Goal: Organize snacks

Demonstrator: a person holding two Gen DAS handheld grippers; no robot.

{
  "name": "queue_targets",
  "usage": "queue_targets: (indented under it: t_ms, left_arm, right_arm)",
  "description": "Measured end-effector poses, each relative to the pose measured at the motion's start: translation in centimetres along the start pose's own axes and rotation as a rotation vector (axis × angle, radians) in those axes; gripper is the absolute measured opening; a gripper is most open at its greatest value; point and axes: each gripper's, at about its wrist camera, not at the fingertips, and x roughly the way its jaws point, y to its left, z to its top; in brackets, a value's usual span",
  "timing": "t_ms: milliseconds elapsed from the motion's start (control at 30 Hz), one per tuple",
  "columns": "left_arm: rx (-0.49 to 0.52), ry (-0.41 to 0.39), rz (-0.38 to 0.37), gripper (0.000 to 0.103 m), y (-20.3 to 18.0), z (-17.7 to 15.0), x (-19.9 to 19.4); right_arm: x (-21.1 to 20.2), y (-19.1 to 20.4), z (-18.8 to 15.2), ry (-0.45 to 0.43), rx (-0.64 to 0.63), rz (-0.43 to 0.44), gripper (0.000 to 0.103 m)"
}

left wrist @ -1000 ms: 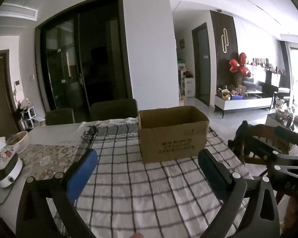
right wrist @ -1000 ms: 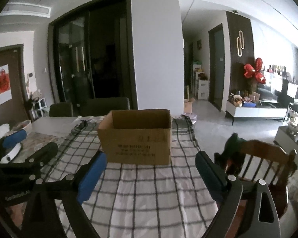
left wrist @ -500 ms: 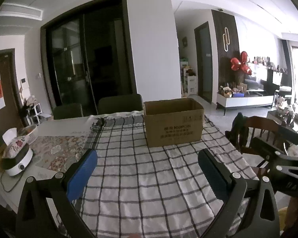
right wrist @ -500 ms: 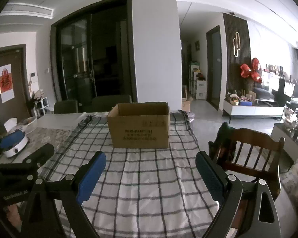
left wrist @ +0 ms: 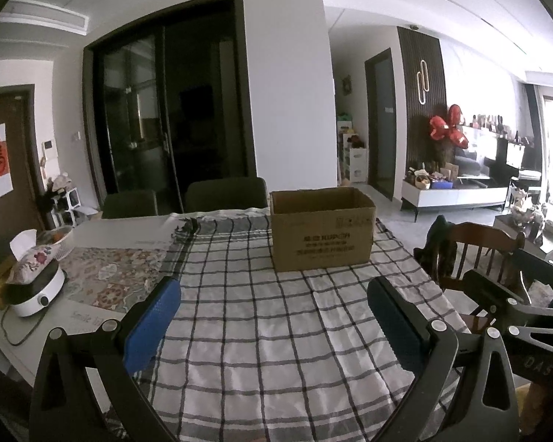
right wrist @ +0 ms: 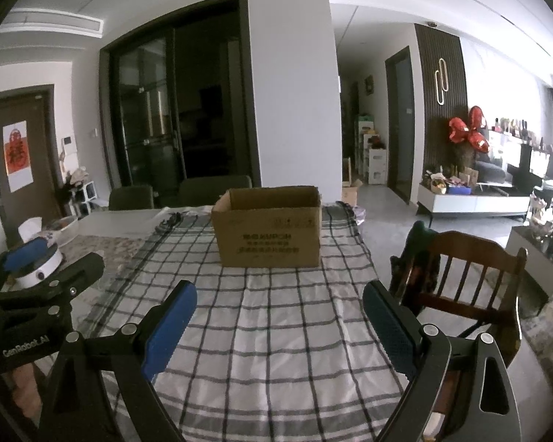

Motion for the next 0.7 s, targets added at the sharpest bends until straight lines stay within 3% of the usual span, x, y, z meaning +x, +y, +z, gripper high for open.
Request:
queue_targets:
  t_ms: [700]
  left_arm:
    - [0.008, -0.027, 0.010, 0.103, 0.5, -0.6, -1.6]
  right_arm:
    - [-2.4, 0.7, -1.1, -0.019, 0.004, -0.002, 0.092]
